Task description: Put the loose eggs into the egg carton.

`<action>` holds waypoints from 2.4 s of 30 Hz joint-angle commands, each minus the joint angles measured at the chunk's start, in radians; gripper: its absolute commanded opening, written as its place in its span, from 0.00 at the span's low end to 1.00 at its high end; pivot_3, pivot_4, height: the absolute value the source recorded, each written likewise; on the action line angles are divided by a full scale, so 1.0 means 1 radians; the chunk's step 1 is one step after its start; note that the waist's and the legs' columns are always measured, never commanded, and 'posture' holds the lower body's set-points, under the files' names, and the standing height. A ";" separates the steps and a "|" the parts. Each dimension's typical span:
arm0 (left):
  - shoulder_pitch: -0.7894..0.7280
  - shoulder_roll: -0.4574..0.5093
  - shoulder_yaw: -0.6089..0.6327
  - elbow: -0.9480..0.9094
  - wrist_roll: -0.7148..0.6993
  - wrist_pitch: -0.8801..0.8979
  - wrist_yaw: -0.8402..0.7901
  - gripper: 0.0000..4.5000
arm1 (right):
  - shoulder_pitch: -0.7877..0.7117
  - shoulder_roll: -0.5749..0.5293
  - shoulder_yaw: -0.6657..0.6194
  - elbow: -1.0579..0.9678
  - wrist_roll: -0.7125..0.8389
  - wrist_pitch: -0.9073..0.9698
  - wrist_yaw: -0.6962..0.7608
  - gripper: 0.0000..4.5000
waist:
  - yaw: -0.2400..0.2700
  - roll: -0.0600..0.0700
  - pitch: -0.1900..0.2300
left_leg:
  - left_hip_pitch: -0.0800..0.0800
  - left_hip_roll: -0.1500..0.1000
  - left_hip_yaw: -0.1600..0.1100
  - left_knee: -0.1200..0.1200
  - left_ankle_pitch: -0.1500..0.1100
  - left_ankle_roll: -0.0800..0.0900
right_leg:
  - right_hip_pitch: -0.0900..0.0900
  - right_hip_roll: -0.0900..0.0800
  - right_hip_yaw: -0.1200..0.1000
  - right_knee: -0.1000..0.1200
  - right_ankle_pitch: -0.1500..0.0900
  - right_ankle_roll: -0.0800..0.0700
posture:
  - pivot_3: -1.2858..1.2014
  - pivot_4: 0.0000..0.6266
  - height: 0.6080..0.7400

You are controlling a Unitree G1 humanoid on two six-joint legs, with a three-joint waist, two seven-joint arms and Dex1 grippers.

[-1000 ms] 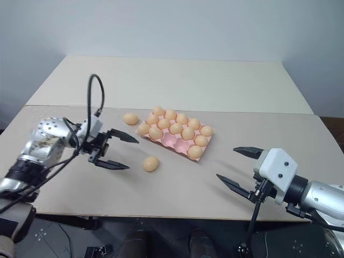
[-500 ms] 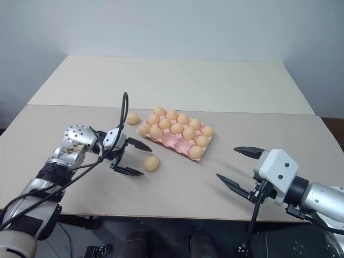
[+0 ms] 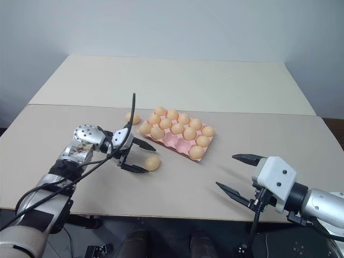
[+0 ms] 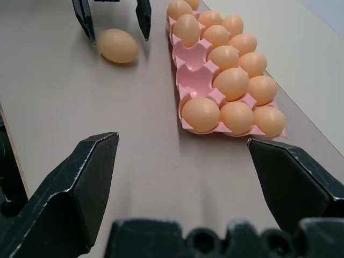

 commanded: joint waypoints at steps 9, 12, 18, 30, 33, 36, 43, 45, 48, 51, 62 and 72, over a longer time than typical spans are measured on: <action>-0.037 -0.034 0.041 0.049 0.045 -0.033 0.000 0.23 | -0.010 -0.002 -0.029 -0.022 -0.010 -0.020 -0.007 1.00 | 0.002 0.000 0.000 | 0.000 0.000 0.000 0.000 0.000 0.000 | 0.000 0.000 0.000 0.000 0.000 0.000 | 0.52 0.24 1.00; -0.040 -0.025 0.051 0.044 0.034 -0.028 -0.009 0.16 | -0.007 0.001 -0.031 -0.024 -0.012 -0.019 -0.011 1.00 | 0.002 0.000 0.000 | 0.000 0.000 0.000 0.000 0.000 0.000 | 0.000 0.000 0.000 0.000 0.000 0.000 | 0.52 0.24 1.00; -0.042 -0.008 0.076 0.011 -0.009 -0.001 -0.011 0.16 | -0.016 0.005 -0.022 -0.016 -0.014 -0.024 -0.015 1.00 | 0.001 0.000 0.000 | 0.000 0.000 0.000 0.000 0.000 0.000 | 0.000 0.000 0.000 0.000 0.000 0.000 | 0.52 0.24 1.00; -0.125 0.028 0.170 0.052 -0.047 0.005 0.086 0.16 | -0.041 0.013 0.006 0.003 -0.029 -0.034 -0.017 1.00 | 0.003 0.000 0.000 | 0.000 0.000 0.000 0.000 0.000 0.000 | 0.000 0.000 0.000 0.000 0.000 0.000 | 0.52 0.24 1.00; -0.157 -0.012 0.167 0.126 -0.001 -0.062 0.149 0.16 | -0.053 0.018 0.015 0.010 -0.036 -0.035 -0.021 1.00 | 0.005 0.000 0.000 | 0.000 -0.001 0.000 0.000 0.000 0.000 | 0.000 0.000 0.000 -0.001 0.000 0.000 | 0.52 0.24 1.00; -0.186 -0.056 0.174 0.196 0.032 -0.127 0.206 0.16 | -0.052 0.023 0.011 0.007 -0.040 -0.034 -0.022 1.00 | 0.005 0.000 0.000 | 0.000 -0.001 0.000 0.000 0.000 0.000 | 0.000 -0.001 0.000 -0.001 0.000 0.000 | 0.52 0.24 1.00; -0.230 -0.125 0.180 0.280 0.058 -0.168 0.217 0.16 | -0.017 0.040 -0.013 -0.018 -0.047 -0.029 -0.028 1.00 | 0.000 0.000 0.000 | 0.000 -0.001 0.000 0.000 0.000 0.000 | 0.000 0.000 0.000 0.000 0.000 0.000 | 0.52 0.24 1.00; -0.234 -0.129 0.177 0.296 0.070 -0.181 0.210 0.23 | -0.008 0.045 -0.019 -0.026 -0.047 -0.028 -0.031 1.00 | -0.001 0.000 0.000 | 0.000 -0.001 0.000 0.000 0.000 0.000 | 0.000 0.000 0.000 0.000 0.000 0.000 | 0.52 0.24 1.00; -0.237 -0.128 0.171 0.318 0.097 -0.215 0.218 0.44 | 0.005 0.049 -0.027 -0.034 -0.046 -0.027 -0.036 1.00 | -0.001 0.000 0.000 | 0.000 -0.001 0.000 0.000 0.000 0.000 | 0.000 0.000 0.000 0.000 0.000 0.000 | 0.52 0.24 1.00; -0.238 -0.136 0.188 0.332 0.092 -0.218 0.220 0.66 | 0.014 0.051 -0.028 -0.036 -0.048 -0.029 -0.041 1.00 | 0.001 0.000 0.000 | 0.000 -0.001 0.000 0.000 0.000 0.000 | 0.000 0.000 0.000 0.000 0.000 0.000 | 0.52 0.24 1.00; -0.227 -0.106 0.219 0.328 0.095 -0.231 0.206 1.00 | 0.001 0.046 -0.022 -0.022 -0.049 -0.030 -0.040 1.00 | 0.001 0.000 0.000 | 0.000 -0.001 -0.001 0.000 0.000 0.000 | 0.000 0.000 0.000 0.000 0.000 0.000 | 0.52 0.24 1.00; -0.217 0.103 0.326 0.270 0.014 -0.126 0.058 1.00 | -0.008 0.039 -0.027 -0.009 -0.041 -0.049 -0.009 1.00 | -0.015 0.000 0.000 | 0.000 0.000 -0.001 0.000 0.000 0.000 | 0.000 0.000 0.000 0.001 0.000 0.000 | 0.52 0.24 1.00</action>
